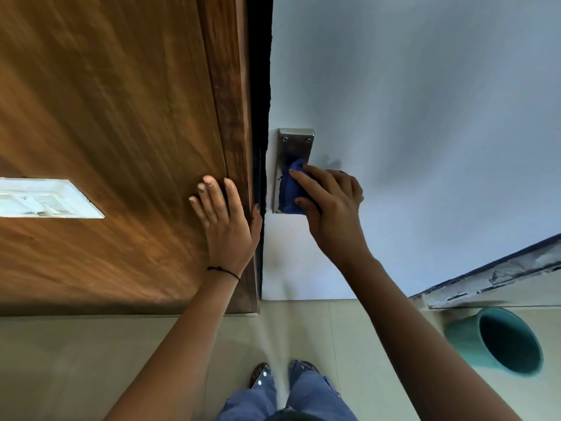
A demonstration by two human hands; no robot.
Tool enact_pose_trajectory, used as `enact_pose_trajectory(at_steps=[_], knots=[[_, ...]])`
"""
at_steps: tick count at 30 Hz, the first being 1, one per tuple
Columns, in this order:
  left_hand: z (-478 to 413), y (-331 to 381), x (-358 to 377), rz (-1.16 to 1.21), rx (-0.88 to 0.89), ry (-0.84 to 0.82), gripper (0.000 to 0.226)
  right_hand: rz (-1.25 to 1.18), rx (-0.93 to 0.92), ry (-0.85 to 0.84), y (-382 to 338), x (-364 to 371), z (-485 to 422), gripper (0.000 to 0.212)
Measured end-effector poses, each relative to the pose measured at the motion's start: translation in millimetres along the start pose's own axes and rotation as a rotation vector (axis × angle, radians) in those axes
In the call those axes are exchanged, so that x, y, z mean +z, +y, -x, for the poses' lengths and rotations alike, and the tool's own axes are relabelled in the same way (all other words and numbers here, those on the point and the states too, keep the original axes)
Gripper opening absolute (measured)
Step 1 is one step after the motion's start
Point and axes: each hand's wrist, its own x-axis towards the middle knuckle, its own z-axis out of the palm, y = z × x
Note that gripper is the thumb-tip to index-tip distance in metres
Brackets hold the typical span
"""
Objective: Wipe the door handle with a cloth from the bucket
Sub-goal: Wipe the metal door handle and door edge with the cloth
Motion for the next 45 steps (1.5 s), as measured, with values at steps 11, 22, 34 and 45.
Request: enact_pose_trajectory(at_steps=[11, 22, 34, 45], knots=[[6, 8, 4, -0.016, -0.037, 0.008, 0.098, 0.292, -0.266, -0.134, -26, 5, -13, 0.039], [7, 5, 3, -0.044, 0.000, -0.001, 0.096, 0.136, -0.131, -0.119, -20, 2, -15, 0.039], [7, 4, 0, -0.054, 0.024, -0.020, 0.096, 0.616, -0.587, -0.285, -28, 7, -15, 0.036], [6, 2, 1, -0.023, 0.039, -0.022, 0.098, 0.376, -0.669, -0.107, 12, 6, 6, 0.036]])
